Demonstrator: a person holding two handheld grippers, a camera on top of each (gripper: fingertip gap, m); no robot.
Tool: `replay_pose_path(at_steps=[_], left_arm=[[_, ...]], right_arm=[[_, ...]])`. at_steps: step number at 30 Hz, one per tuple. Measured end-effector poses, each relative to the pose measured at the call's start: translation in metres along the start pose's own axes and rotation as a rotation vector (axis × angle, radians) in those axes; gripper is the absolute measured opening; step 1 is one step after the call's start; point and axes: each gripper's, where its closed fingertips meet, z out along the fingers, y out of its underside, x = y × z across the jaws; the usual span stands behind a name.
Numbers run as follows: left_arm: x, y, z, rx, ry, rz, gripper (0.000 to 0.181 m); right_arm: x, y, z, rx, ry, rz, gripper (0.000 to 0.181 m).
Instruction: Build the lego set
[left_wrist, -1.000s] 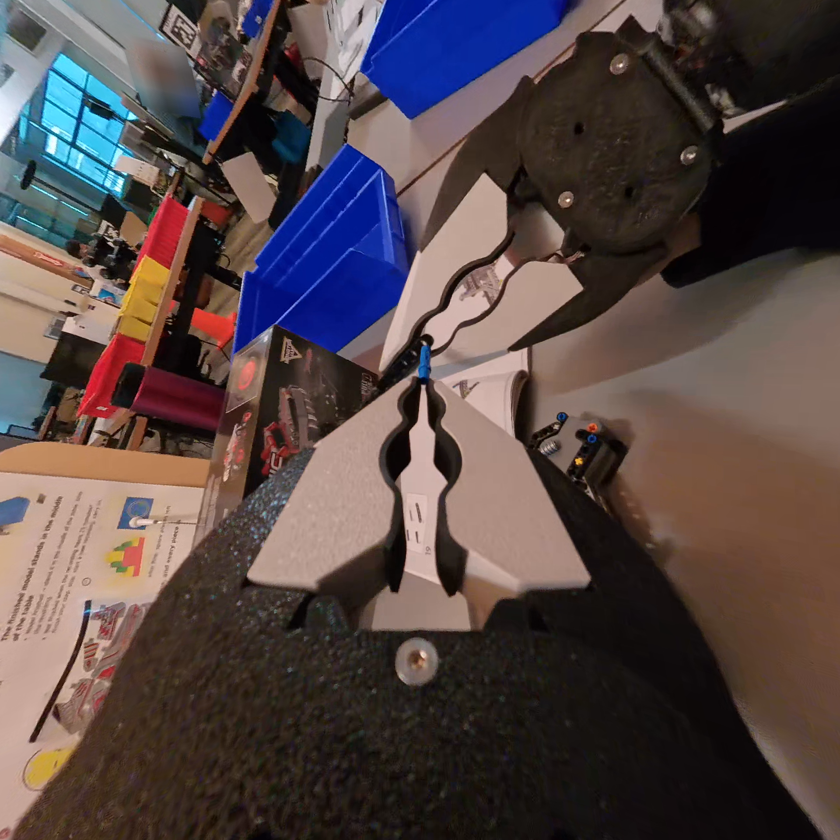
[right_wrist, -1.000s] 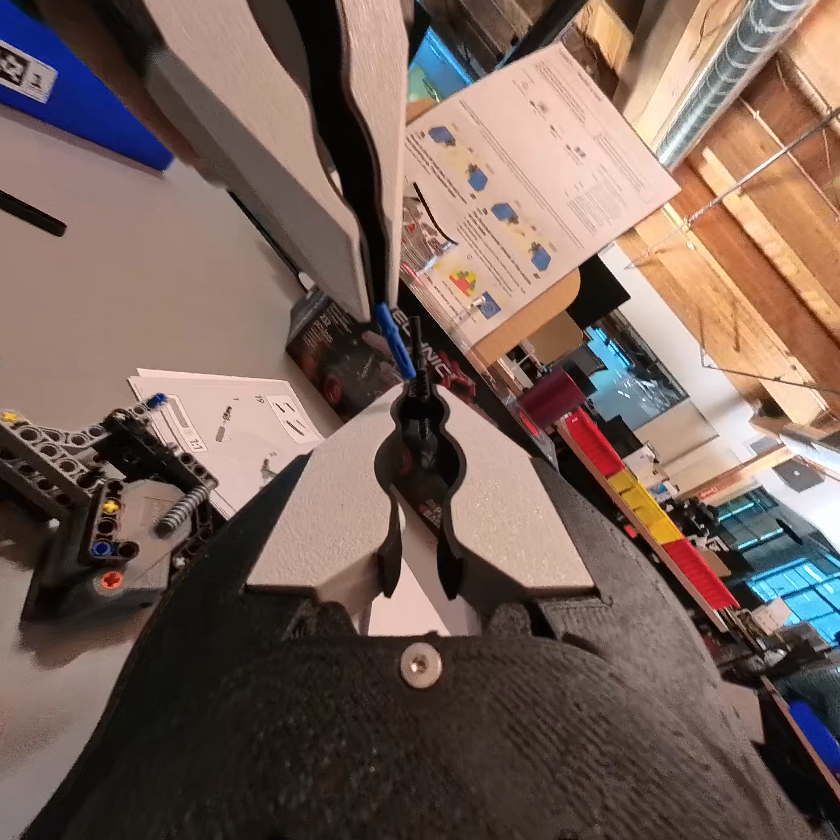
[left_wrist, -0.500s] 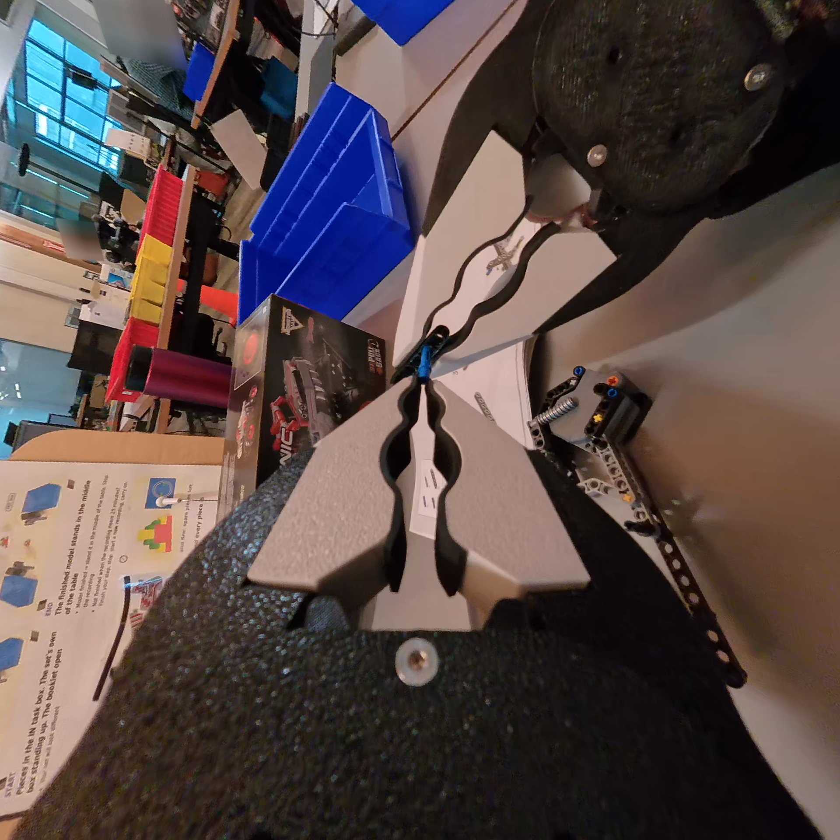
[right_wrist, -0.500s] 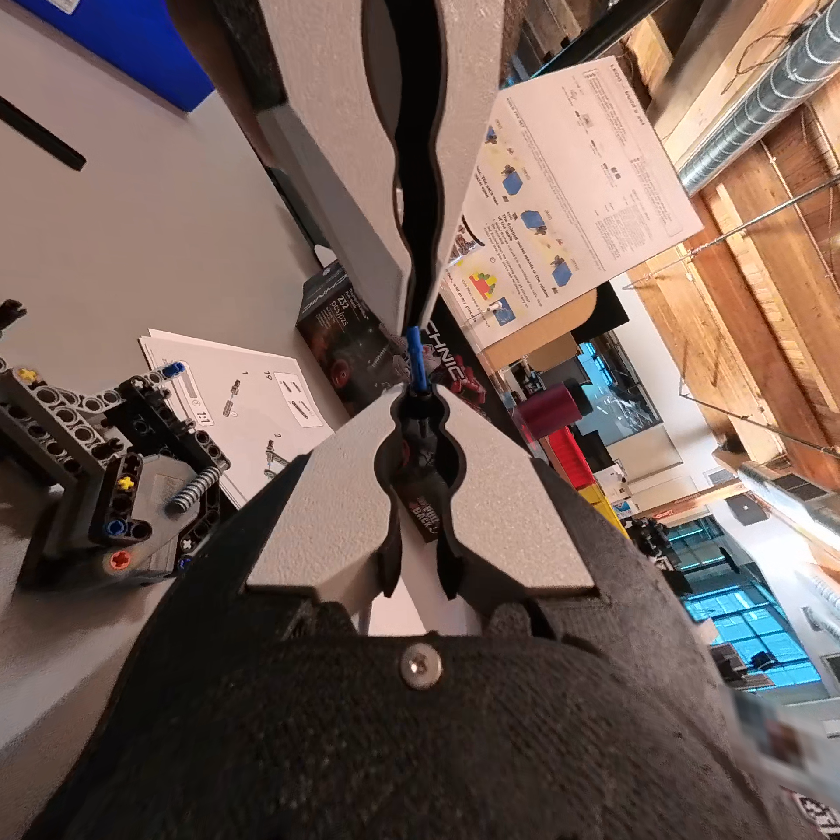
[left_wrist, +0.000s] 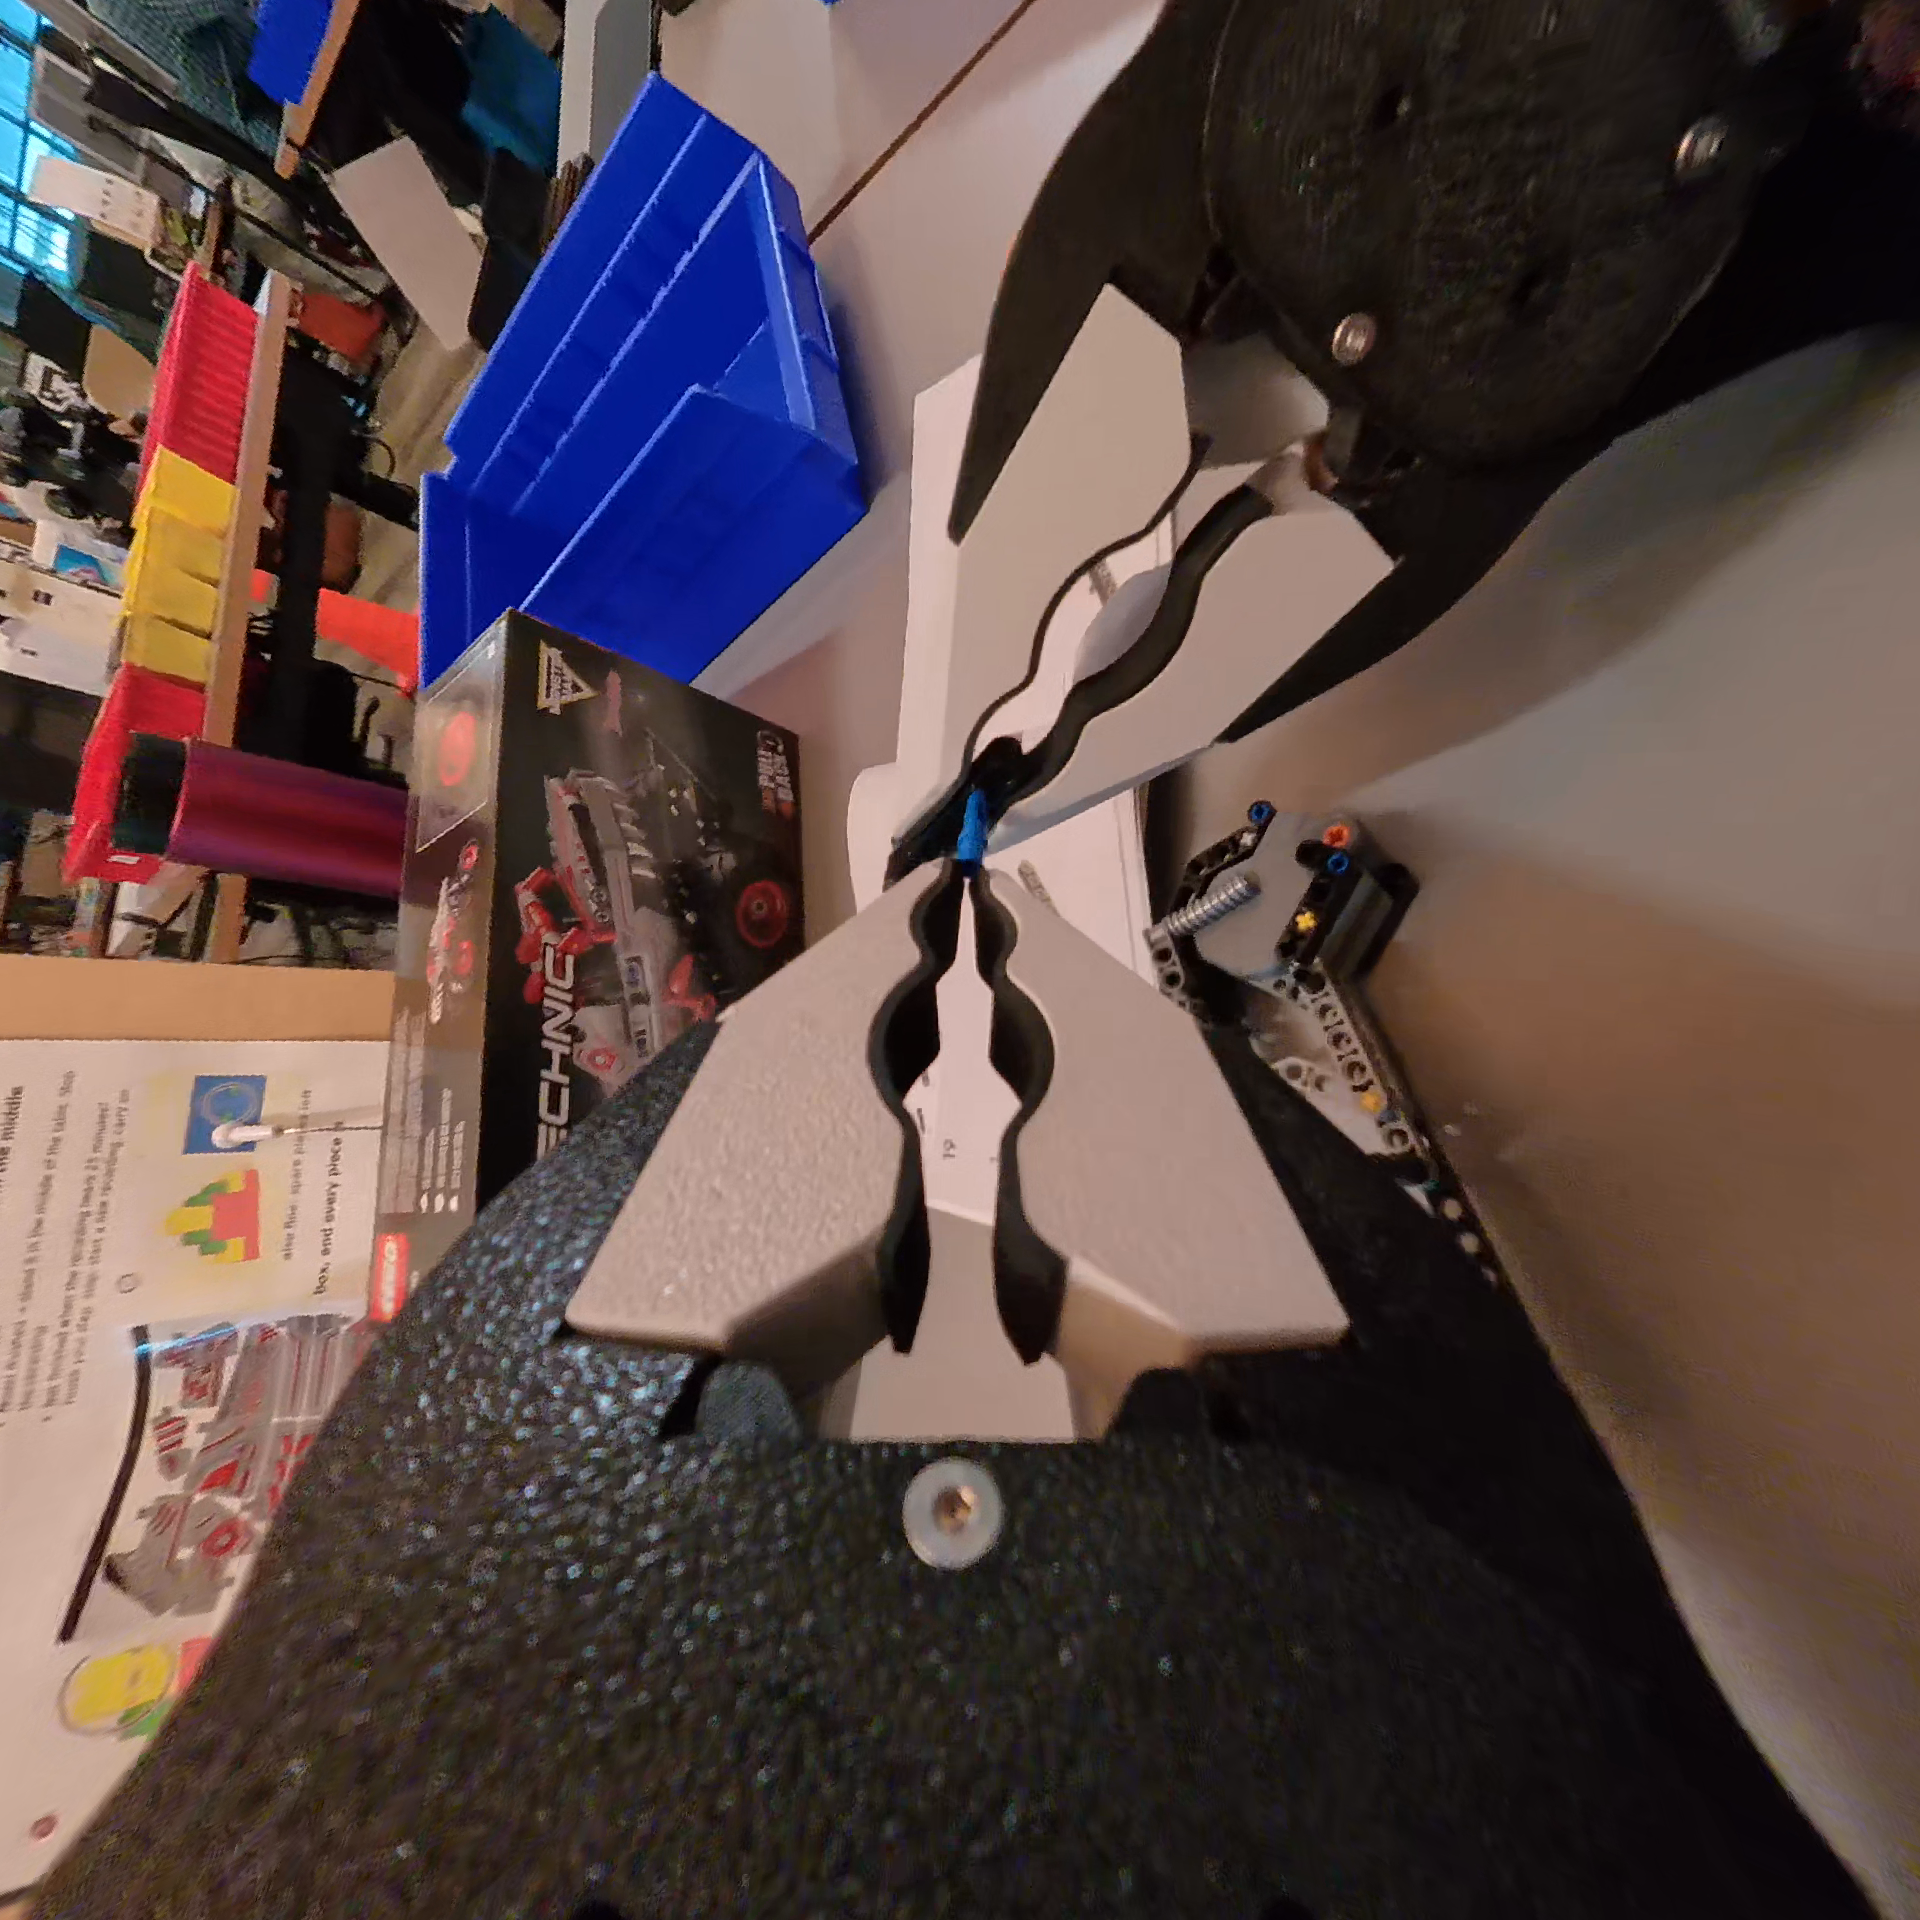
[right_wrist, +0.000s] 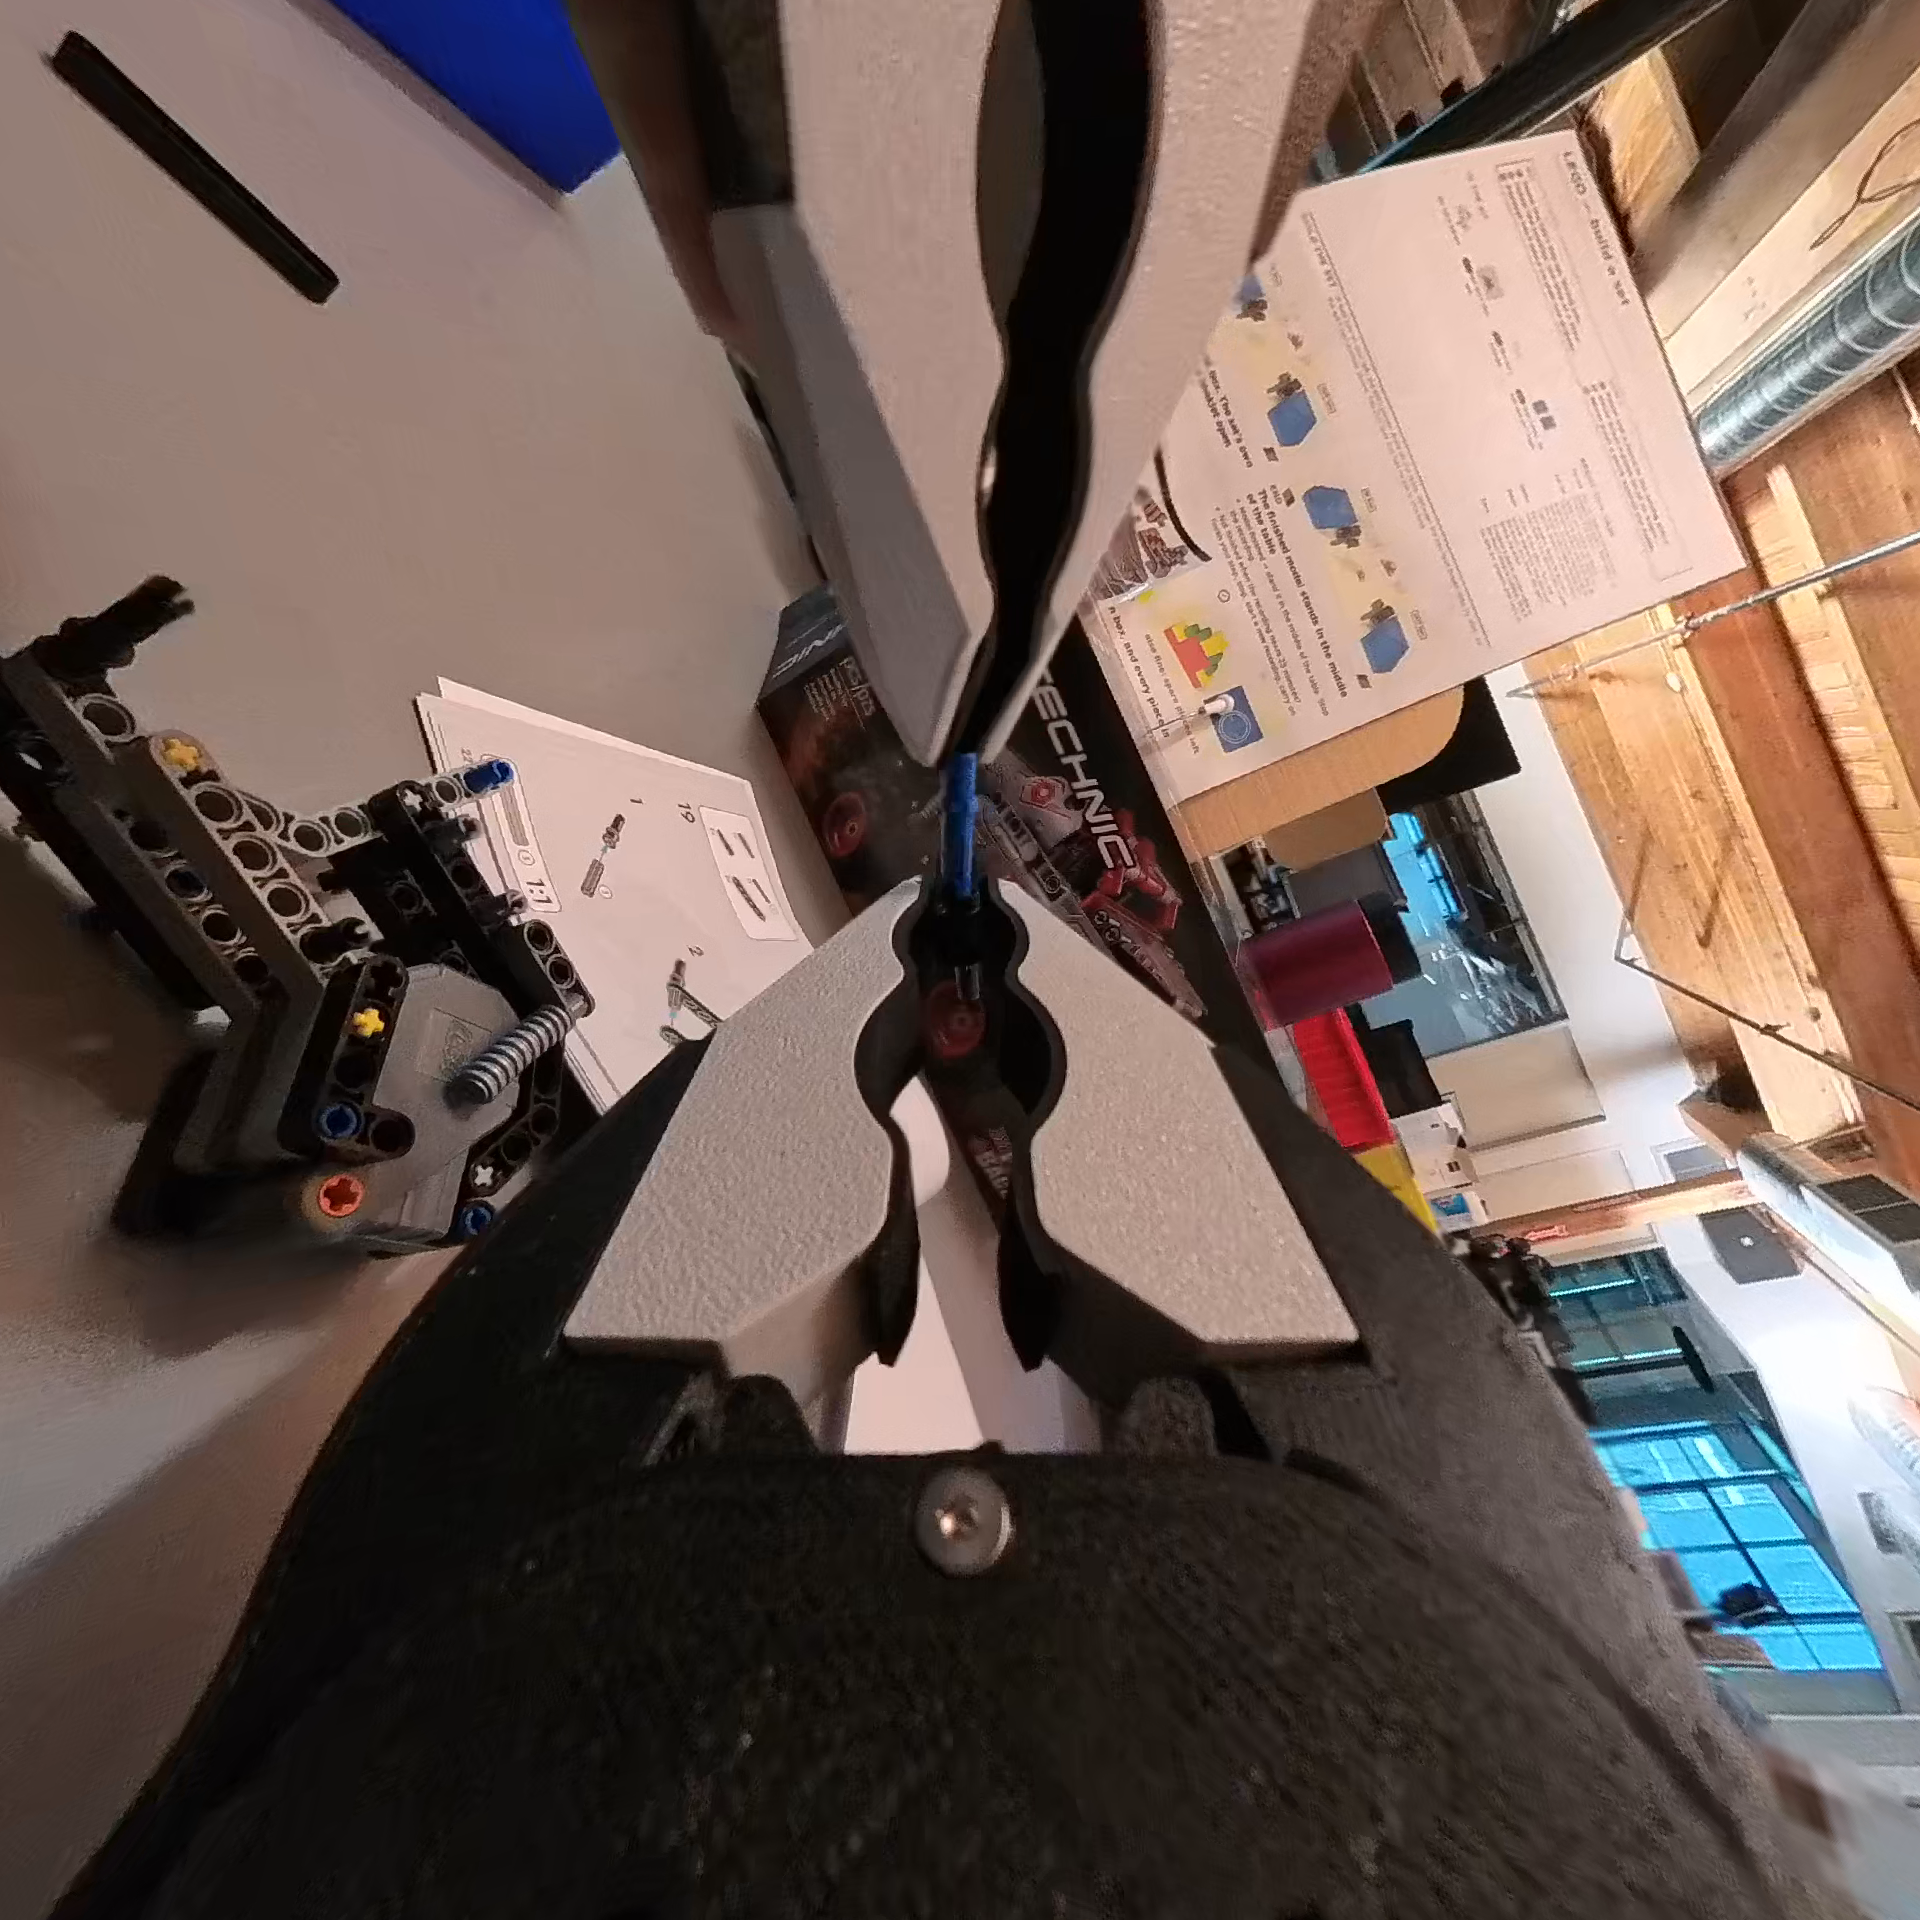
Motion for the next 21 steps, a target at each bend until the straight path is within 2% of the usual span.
replay_pose_path(at_steps=[1, 9, 12, 17, 21], left_arm=[[-0.001, 0.001, 0.0, -0.01, -0.01, 0.006, 0.0], [-0.005, 0.004, 0.004, 0.021, 0.009, -0.11, 0.0], [-0.003, 0.0, 0.001, 0.005, -0.009, -0.058, 0.0], [-0.003, 0.011, 0.007, -0.157, -0.104, 0.097, 0.0], [-0.003, 0.008, 0.006, -0.183, -0.137, 0.14, 0.0]], right_arm=[[0.002, 0.0, -0.001, 0.01, 0.002, 0.016, 0.005], [0.004, -0.002, -0.002, 0.019, 0.01, 0.026, 0.005], [0.001, 0.0, -0.001, 0.001, 0.001, 0.012, 0.005], [0.0, 0.002, 0.001, -0.039, 0.01, -0.011, 0.005], [-0.003, 0.007, 0.003, -0.084, 0.006, -0.053, 0.005]])
